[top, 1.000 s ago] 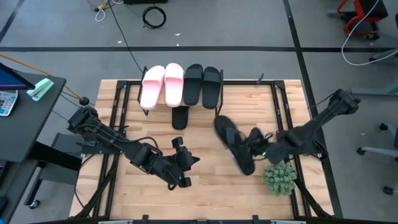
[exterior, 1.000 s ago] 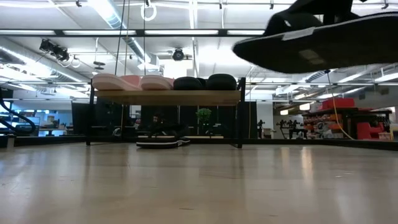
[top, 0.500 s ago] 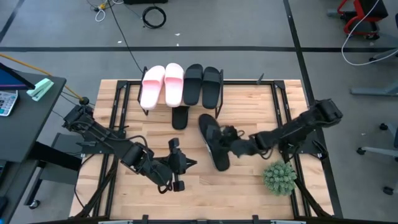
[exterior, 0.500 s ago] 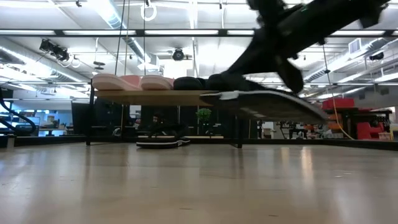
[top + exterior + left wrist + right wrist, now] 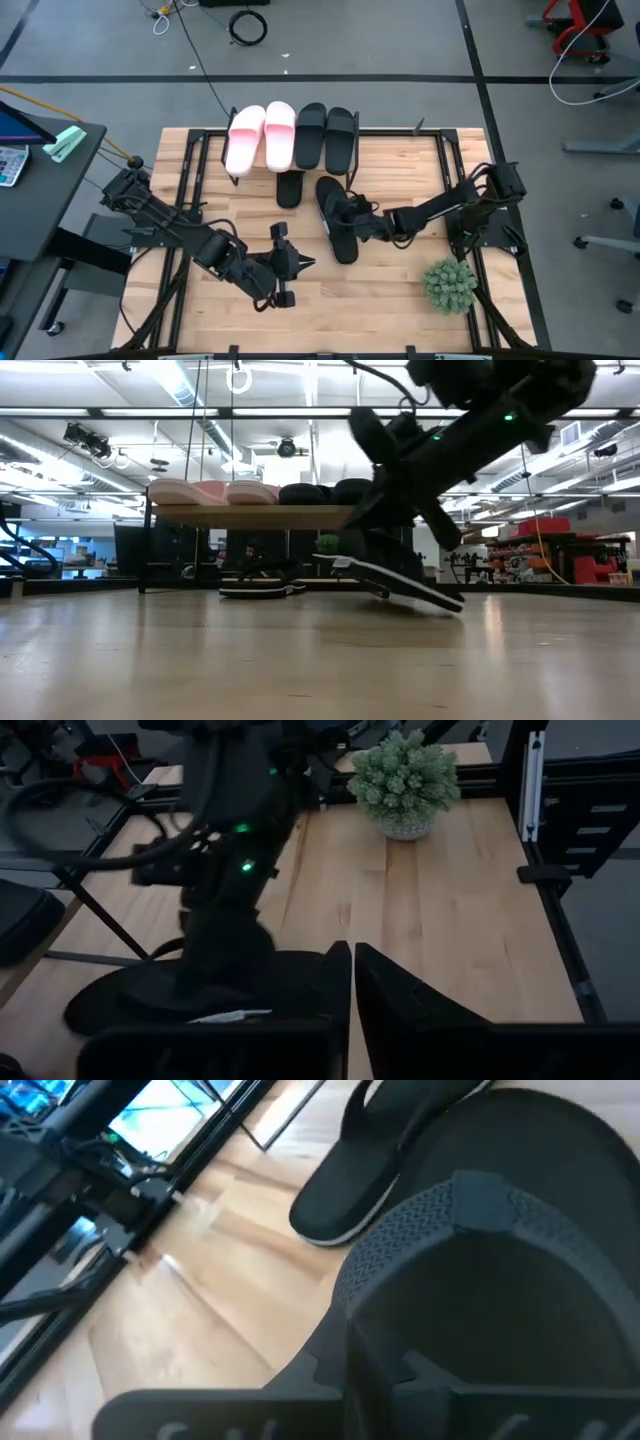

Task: Pick and place slides into the shelf
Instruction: Put the black slipper under the shelf

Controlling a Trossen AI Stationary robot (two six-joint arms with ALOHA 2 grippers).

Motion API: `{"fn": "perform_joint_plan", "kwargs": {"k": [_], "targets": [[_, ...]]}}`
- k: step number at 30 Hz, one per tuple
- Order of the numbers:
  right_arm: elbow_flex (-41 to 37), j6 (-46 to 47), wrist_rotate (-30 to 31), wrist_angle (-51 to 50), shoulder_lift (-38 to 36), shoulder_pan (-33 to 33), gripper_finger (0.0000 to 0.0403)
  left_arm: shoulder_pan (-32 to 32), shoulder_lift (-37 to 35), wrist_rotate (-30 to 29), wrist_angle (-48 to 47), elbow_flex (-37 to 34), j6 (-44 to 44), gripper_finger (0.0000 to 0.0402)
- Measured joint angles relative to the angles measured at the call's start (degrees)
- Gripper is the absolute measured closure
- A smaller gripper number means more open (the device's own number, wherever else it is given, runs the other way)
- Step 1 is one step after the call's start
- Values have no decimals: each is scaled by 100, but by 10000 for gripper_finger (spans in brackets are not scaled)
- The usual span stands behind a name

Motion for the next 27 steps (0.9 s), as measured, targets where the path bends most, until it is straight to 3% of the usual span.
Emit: {"fn": "perform_joint_plan", "kwargs": {"k": [8, 16, 27], "targets": [[771, -945, -205, -154, 490, -275, 371, -2, 0, 0, -160, 0, -207, 394], [1628, -1305, -204, -2312, 516, -507, 331, -139, 0, 2, -285, -1, -356, 384], [1690, -1471, -207, -2478, 481, -286, 329, -265, 0, 4, -275, -2, -356, 393]]}}
